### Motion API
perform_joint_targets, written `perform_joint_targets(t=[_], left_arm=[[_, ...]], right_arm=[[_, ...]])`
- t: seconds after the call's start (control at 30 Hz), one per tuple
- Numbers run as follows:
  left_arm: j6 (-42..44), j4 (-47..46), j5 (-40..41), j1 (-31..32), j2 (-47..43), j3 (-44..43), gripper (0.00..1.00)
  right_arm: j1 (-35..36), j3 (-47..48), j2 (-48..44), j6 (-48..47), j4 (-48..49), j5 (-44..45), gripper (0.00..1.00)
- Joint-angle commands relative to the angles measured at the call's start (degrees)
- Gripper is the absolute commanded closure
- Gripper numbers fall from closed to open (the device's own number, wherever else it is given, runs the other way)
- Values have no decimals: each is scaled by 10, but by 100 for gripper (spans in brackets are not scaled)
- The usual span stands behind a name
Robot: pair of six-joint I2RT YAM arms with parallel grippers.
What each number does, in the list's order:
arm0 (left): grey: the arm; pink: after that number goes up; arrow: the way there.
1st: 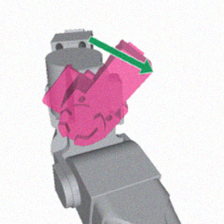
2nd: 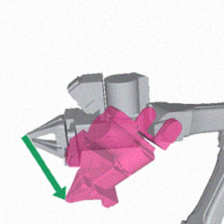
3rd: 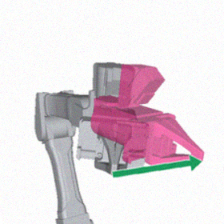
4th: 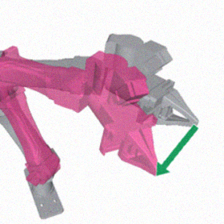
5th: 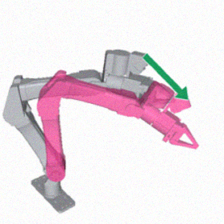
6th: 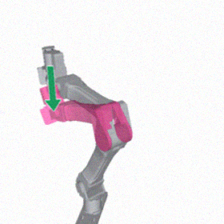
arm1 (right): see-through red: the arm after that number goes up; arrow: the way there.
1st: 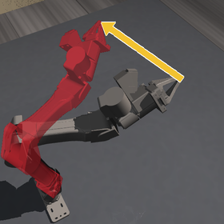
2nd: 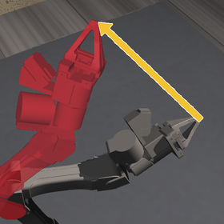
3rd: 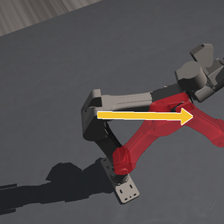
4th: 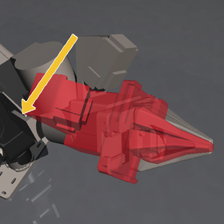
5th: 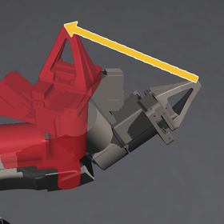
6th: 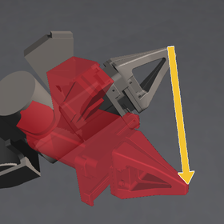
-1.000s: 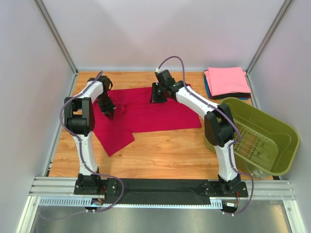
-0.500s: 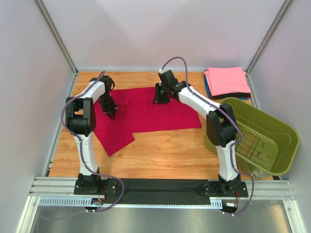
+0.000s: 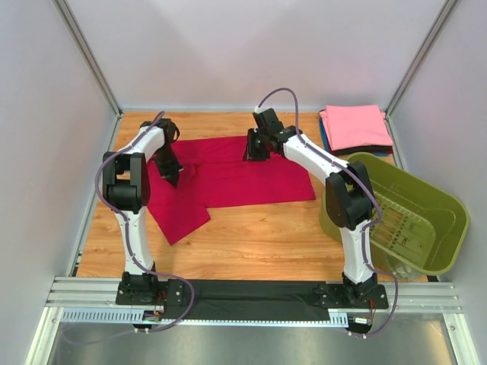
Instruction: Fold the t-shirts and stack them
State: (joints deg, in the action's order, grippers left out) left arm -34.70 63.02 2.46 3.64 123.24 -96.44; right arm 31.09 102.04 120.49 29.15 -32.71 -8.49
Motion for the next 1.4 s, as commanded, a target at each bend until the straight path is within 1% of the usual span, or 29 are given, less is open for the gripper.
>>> perform_joint_targets(t=[0.0,0.43,0.7,0.83,1.13,1.3,1.37], left_arm=[[-9,39,19,1,-10,-36,100],[-12,75,54,9,-35,-28,100],[-12,83,68,17,-48,-17,100],[-19,75,63,22,-57,2,100],[-19,74,68,37,-49,13,100],[-17,78,91,40,-41,23,100],[-15,81,95,41,-38,25,90]], right_arm=[[-5,-1,-33,6,17,-4,76],[-7,-1,-32,8,17,-5,75],[-7,2,-30,10,17,-7,76],[-7,1,-27,12,18,-8,75],[-9,4,-20,14,18,-14,75],[-9,-1,-21,14,18,-16,75],[-10,-2,-20,15,16,-17,75]])
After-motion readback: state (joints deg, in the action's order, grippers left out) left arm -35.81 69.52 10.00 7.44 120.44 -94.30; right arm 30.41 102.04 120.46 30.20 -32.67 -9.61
